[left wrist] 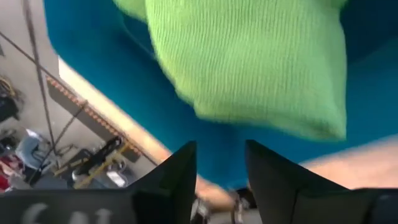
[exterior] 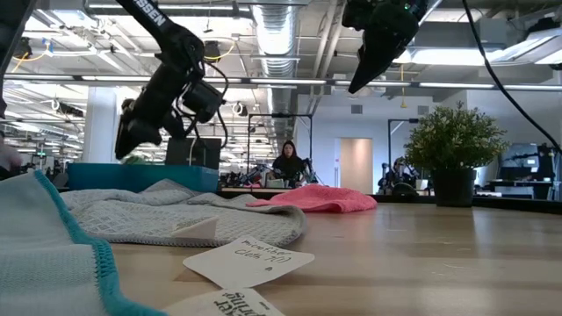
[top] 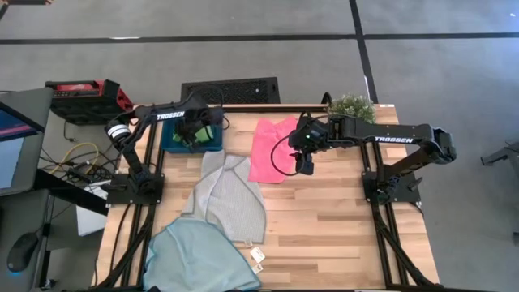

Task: Fold microfiber towels
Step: Put the green cloth into the blue bin

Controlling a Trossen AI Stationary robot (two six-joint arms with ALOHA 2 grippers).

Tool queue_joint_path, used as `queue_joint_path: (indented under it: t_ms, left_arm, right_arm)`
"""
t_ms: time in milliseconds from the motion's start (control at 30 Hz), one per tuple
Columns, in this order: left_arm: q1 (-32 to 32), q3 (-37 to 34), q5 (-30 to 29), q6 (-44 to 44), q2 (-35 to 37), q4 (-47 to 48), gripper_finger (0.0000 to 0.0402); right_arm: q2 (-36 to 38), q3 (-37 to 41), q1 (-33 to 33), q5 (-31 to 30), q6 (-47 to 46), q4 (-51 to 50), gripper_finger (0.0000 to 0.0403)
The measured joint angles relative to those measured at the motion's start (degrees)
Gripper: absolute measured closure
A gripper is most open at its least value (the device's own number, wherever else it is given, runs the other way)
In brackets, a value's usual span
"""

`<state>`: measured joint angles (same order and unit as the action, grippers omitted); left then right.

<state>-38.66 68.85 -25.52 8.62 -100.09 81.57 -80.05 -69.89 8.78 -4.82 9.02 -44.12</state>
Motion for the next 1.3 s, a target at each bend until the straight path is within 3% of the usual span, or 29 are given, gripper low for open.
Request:
queue_joint_path:
  t_ms: [167, 367, 567, 900, 1300]
  left_arm:
    - [0.08, 6.99, 1.22, 0.12, 0.00, 3.62, 0.0269]
    - [0.03, 10.84, 2.18, -1.20, 0.00, -8.33, 0.0269]
    - [-0.07, 5.90, 6.25, -2.49, -0.37, -16.09, 0.0268]
    - [-0.58, -2.39, 6.47, 0.21, -0.37, -22.93, 0.0268]
    - [-2.24, -8.55, 15.31, 1.93, -0.36, -32.68, 0.0268]
  right_arm:
    - [0.00, -0.02, 0.00, 0.02, 0.00, 0.00, 0.0182]
    - [0.00, -0.01, 0.00, 0.02, 0.00, 0.01, 0.0182]
    - [0.00, -0.02, 0.00, 0.02, 0.00, 0.02, 0.0182]
    - [0.00, 0.00, 0.00, 0.02, 0.07, 0.00, 0.0182]
    - [0.00, 0.00, 0.00, 0.02, 0.46, 0.00, 0.0182]
